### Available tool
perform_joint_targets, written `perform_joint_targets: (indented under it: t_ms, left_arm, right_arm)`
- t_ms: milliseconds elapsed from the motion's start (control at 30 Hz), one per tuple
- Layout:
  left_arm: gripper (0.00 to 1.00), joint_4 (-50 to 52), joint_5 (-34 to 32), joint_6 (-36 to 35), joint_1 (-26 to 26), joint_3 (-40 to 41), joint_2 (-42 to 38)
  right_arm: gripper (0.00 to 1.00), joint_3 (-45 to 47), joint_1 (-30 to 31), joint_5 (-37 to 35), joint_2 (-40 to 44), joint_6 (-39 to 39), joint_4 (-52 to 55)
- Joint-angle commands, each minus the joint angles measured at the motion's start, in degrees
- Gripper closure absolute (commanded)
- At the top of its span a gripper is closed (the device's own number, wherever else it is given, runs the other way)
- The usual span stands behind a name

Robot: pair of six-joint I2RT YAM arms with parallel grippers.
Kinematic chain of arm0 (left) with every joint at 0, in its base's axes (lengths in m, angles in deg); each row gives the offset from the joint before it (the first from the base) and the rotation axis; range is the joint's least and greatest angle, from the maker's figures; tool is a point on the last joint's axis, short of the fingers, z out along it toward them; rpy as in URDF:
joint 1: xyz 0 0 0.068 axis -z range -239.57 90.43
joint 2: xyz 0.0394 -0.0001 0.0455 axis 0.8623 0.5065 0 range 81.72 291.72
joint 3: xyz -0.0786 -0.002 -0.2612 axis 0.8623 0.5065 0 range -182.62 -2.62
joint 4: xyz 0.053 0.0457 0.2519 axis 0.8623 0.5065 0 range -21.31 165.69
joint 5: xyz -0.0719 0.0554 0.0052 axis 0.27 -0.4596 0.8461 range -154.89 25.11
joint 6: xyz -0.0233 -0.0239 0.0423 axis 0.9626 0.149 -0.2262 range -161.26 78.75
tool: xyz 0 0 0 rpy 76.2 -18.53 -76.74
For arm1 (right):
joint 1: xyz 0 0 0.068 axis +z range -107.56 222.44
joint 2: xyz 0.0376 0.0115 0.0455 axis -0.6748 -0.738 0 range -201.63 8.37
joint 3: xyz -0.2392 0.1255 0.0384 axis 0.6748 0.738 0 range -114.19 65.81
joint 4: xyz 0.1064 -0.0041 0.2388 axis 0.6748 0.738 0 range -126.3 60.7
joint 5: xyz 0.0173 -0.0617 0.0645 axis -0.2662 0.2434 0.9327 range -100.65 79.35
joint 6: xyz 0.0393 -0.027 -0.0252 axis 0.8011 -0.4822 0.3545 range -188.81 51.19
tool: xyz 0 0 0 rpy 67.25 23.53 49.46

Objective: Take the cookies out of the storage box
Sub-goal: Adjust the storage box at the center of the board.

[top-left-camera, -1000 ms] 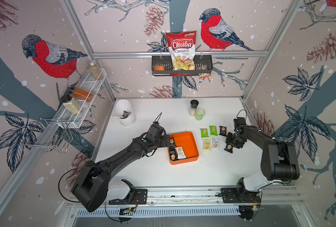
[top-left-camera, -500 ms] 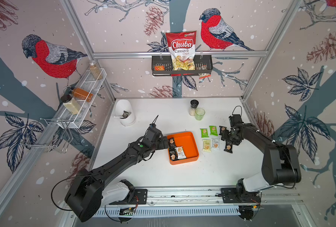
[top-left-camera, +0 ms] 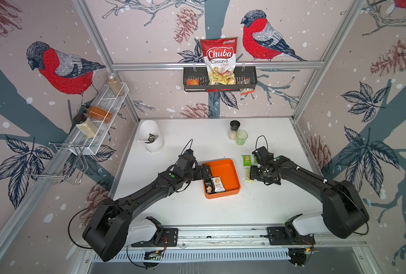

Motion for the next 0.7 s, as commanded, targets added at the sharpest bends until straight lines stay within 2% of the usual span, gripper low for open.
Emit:
perform_joint_targets:
  t_ms: [0,233,433,667]
  left_arm:
    - [0.04,-4.7,4.0,0.4,-0.8,0.1,1.3]
    - [0.04,-7.2,7.5,0.4,-2.5,-2.1,5.3]
    - [0.04,-7.9,9.8,-0.2,-2.8,-5.4,9.3]
    - [0.04,-6.1,10.3,-1.8,-3.9,-7.3,10.5]
  right_arm:
    - [0.36,0.3,3.3,-0.3,-0.5,5.9,-2.7]
    - [0.35,-0.9,10.0,0.3,-5.1,10.2,-5.4]
    - [0.36,-5.3,14.8,-1.4,-11.3,12.2,-3.5]
    - [0.35,-7.8,15.6,-3.8,-12.5,14.1,0.9]
